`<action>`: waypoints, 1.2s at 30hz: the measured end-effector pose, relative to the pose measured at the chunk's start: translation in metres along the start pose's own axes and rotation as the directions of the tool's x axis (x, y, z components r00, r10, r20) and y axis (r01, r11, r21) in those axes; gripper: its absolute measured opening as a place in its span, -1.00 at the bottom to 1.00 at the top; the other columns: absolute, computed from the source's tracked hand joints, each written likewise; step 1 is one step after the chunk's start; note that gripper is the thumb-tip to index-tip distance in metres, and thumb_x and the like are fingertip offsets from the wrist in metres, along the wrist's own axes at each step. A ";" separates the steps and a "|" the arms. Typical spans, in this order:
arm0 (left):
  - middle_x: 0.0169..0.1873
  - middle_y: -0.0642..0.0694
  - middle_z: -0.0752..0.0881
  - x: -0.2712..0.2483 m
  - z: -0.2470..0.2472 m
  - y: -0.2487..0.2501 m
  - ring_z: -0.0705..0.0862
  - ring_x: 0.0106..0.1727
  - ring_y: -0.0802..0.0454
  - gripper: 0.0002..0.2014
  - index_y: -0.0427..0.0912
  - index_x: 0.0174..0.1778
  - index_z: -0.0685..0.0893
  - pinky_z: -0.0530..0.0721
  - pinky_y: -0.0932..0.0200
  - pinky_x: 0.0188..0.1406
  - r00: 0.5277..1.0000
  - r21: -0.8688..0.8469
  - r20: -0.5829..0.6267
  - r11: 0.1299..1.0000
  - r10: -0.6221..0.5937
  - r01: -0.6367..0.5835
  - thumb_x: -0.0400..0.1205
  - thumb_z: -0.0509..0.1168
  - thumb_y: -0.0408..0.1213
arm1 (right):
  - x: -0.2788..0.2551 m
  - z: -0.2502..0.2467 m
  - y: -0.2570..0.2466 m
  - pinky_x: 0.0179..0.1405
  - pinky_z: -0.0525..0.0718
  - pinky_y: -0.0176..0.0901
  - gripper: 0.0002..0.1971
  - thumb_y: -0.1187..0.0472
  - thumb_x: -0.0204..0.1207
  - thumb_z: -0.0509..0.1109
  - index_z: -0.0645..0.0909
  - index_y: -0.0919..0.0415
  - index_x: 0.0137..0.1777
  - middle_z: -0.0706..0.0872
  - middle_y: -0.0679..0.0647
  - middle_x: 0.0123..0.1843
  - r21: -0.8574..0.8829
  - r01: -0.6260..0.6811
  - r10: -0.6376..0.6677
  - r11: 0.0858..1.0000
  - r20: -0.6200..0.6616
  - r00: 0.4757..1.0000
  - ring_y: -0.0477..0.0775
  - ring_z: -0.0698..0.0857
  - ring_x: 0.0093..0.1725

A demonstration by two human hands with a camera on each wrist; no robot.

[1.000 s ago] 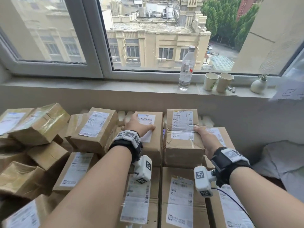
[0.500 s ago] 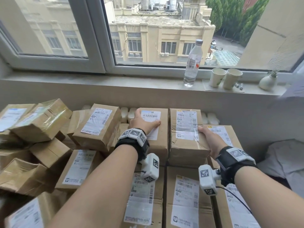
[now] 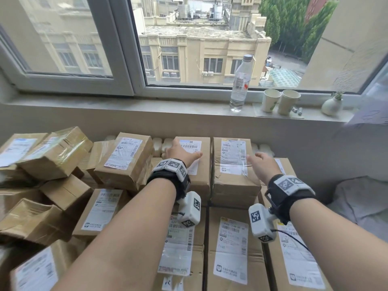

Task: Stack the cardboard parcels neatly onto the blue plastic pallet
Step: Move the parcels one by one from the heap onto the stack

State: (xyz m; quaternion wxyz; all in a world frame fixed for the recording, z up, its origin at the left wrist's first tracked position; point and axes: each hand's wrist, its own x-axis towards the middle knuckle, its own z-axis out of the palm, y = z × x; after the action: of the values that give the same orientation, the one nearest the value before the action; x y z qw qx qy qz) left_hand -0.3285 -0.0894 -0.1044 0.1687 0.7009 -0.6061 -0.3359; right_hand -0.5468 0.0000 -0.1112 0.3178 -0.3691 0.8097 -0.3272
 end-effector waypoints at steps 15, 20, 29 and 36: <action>0.51 -0.15 0.37 -0.088 -0.029 -0.035 0.33 0.53 -0.18 -0.42 0.03 0.56 0.40 0.37 -0.08 0.48 0.985 0.296 -0.114 0.951 0.132 -0.093 0.57 0.28 -0.10 | -0.079 0.032 -0.030 0.41 0.44 -0.01 -0.62 0.05 0.61 0.28 0.58 0.10 0.39 0.62 0.07 0.37 -0.490 0.603 -0.637 0.630 0.120 0.762 0.12 0.48 0.39; 0.51 -0.11 0.37 -0.113 -0.045 -0.075 0.32 0.52 -0.16 -0.53 0.02 0.48 0.46 0.37 -0.12 0.46 0.983 0.360 -0.148 0.932 0.109 -0.050 0.62 0.23 -0.09 | -0.113 0.065 -0.034 0.42 0.43 -0.06 -0.67 0.10 0.61 0.29 0.60 0.09 0.35 0.61 0.02 0.37 -0.418 0.740 -0.724 0.527 0.235 0.649 0.06 0.46 0.39; 0.46 -0.15 0.43 -0.127 -0.092 -0.129 0.38 0.48 -0.16 -0.52 0.03 0.48 0.46 0.42 -0.08 0.44 0.981 0.340 -0.191 0.940 0.043 0.025 0.60 0.26 -0.12 | -0.147 0.120 -0.059 0.38 0.50 -0.04 -0.66 0.09 0.59 0.29 0.58 0.06 0.35 0.63 0.03 0.29 -0.345 0.755 -0.690 0.558 0.312 0.653 0.05 0.51 0.33; 0.46 -0.13 0.45 -0.095 -0.129 -0.162 0.38 0.47 -0.15 -0.53 0.02 0.47 0.48 0.43 -0.06 0.44 0.982 0.315 -0.177 0.949 0.063 -0.004 0.60 0.24 -0.17 | -0.146 0.169 -0.091 0.38 0.47 -0.07 -0.64 0.09 0.59 0.28 0.55 0.05 0.39 0.61 0.01 0.36 -0.369 0.726 -0.659 0.581 0.310 0.685 0.04 0.50 0.38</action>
State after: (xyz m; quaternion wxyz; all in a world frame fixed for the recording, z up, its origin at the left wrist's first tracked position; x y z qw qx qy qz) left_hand -0.1255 0.0143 -0.0908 0.1164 0.7366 -0.6452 -0.1661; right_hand -0.3063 0.0212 -0.1008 0.1222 -0.7420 0.6296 -0.1953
